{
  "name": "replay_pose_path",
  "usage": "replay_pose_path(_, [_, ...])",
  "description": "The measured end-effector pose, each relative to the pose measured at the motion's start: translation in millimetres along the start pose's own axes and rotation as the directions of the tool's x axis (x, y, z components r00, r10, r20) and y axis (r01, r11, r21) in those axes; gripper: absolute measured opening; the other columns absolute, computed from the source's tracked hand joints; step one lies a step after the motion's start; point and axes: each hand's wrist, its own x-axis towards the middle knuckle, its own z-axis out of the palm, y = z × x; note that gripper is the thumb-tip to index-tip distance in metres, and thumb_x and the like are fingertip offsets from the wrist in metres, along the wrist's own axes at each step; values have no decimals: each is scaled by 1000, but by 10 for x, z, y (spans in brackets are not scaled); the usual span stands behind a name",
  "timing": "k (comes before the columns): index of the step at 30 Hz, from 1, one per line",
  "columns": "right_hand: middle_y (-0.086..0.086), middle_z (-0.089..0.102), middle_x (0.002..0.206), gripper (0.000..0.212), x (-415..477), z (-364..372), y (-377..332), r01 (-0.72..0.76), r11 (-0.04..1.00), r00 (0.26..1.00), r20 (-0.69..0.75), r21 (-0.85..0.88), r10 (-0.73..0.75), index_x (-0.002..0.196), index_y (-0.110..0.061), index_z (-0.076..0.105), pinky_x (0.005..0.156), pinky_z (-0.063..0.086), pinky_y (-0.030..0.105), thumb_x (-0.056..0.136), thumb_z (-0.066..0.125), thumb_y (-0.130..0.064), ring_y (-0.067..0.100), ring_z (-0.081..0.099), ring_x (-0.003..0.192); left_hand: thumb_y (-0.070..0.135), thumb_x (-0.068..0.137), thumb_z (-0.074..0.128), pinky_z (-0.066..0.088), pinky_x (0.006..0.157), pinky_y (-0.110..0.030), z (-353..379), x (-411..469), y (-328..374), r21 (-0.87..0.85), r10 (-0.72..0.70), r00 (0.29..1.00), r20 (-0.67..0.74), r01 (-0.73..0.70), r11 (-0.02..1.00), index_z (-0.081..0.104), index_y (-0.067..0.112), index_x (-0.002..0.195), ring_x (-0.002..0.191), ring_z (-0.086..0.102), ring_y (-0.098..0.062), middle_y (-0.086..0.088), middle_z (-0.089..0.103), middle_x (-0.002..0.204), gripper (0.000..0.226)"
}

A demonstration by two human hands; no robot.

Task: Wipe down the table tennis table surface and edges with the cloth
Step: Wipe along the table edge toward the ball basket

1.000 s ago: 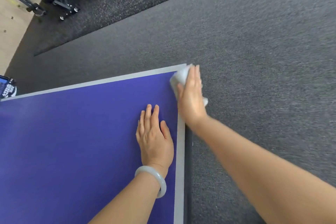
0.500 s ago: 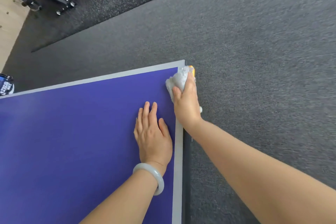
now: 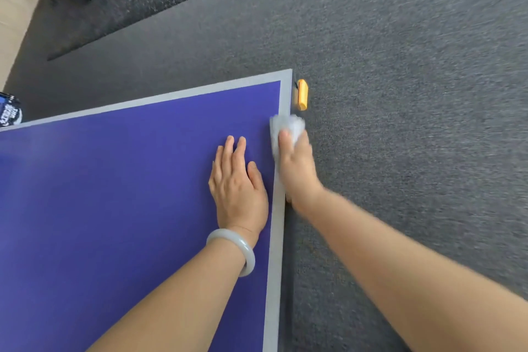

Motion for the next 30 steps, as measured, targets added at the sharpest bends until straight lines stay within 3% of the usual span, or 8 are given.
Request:
replay_pose_path(4, [11, 33, 155, 61, 327, -17, -208, 42, 997, 999, -31, 60, -40, 157, -20, 16, 116, 25, 47, 105, 32, -46, 34, 32, 140, 27, 105, 29, 9, 120, -35, 14, -2, -14, -6, 3, 1000, -6, -3, 1000, 27, 32, 153, 150, 6, -8, 15, 15, 163, 48])
replay_pose_path(9, [6, 30, 157, 59, -989, 66, 589, 146, 988, 989, -20, 54, -145, 155, -13, 23, 119, 23, 41, 104, 35, -40, 17, 27, 146, 26, 106, 26, 8, 120, -36, -5, 23, -17, -24, -6, 1000, 11, 6, 1000, 26, 31, 154, 150, 6, -10, 13, 14, 163, 47])
replay_pose_path(13, [-8, 30, 154, 65, -1759, 120, 998, 119, 990, 993, 16, 71, -120, 156, -26, 21, 120, 24, 40, 99, 30, -56, 5, 25, 144, 23, 107, 27, 10, 119, -38, -27, 55, -33, -66, 21, 1000, 4, -21, 998, 31, 26, 153, 151, 10, -13, 9, 18, 163, 46])
replay_pose_path(17, [-3, 28, 151, 61, -1710, 112, 997, 104, 994, 994, 31, 34, -105, 157, -25, 15, 118, 24, 34, 102, 34, -41, 8, 27, 140, 13, 105, 35, 11, 121, -34, -57, 12, -41, -218, 22, 1000, 3, -21, 976, 41, 22, 149, 150, 14, -13, 6, 27, 161, 45])
replay_pose_path(20, [1, 30, 148, 57, -1717, 105, 1001, 123, 992, 991, 56, 8, -123, 156, -23, 18, 115, 27, 34, 103, 34, -39, 14, 32, 136, 5, 101, 40, 21, 120, -32, -151, -90, -101, -431, 3, 1000, 18, 5, 902, 54, 18, 139, 147, 23, -9, 6, 38, 155, 43])
replay_pose_path(22, [5, 32, 147, 56, -1695, 94, 1011, 129, 992, 990, 58, -7, -129, 155, -21, 21, 114, 29, 37, 104, 34, -39, 20, 35, 134, 3, 100, 43, 25, 118, -30, -221, -328, -175, -468, 40, 998, 41, -16, 884, 55, 19, 137, 145, 26, -6, 8, 40, 153, 42])
replay_pose_path(26, [8, 30, 149, 55, -1694, 95, 1022, 112, 994, 992, 63, -15, -110, 154, -19, 22, 114, 32, 44, 104, 33, -41, 25, 38, 134, 10, 102, 46, 20, 121, -32, -317, -1373, -602, -279, 244, 965, 96, -210, 937, 43, 15, 147, 148, 20, -6, 6, 32, 158, 45])
replay_pose_path(30, [10, 25, 153, 58, -1683, 114, 1027, 103, 994, 994, 50, -19, -102, 155, -19, 18, 114, 31, 45, 104, 32, -44, 26, 37, 137, 32, 104, 28, 10, 122, -30, -538, -2340, -1226, -17, 333, 924, 187, -336, 942, 20, 21, 157, 151, 9, -8, 10, 13, 164, 54])
